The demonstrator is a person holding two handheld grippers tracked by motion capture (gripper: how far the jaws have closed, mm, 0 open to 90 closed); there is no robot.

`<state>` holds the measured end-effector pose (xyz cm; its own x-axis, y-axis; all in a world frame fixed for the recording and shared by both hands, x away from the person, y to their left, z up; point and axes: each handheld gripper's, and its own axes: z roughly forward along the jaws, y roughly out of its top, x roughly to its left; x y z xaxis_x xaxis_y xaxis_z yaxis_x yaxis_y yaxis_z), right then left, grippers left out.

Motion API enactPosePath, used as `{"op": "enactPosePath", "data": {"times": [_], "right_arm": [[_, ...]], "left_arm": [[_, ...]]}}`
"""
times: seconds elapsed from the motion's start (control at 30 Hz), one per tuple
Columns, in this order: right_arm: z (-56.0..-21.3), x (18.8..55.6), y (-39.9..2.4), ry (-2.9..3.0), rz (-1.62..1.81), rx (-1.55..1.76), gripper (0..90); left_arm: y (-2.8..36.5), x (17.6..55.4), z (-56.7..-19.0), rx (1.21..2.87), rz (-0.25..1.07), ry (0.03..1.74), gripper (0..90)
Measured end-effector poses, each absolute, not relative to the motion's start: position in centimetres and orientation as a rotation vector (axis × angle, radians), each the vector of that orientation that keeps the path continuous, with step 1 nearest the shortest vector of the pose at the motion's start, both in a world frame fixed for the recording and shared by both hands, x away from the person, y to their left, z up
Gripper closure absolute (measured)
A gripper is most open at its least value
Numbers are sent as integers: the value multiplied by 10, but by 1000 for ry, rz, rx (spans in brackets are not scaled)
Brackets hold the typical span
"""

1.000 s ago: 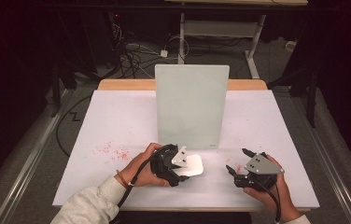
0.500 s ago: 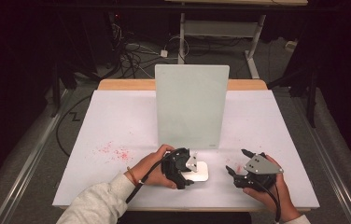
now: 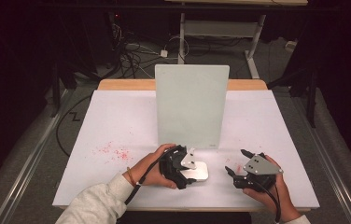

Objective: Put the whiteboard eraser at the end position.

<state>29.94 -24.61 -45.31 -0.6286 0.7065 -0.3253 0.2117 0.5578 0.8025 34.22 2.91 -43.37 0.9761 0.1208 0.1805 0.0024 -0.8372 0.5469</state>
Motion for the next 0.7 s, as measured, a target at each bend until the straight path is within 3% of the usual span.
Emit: {"op": "enactPosePath", "data": {"times": [0.7], "right_arm": [[-450, 296, -245, 2138, 1001, 715, 237]], "left_arm": [[53, 340, -417, 2275, 559, 250, 203]]}}
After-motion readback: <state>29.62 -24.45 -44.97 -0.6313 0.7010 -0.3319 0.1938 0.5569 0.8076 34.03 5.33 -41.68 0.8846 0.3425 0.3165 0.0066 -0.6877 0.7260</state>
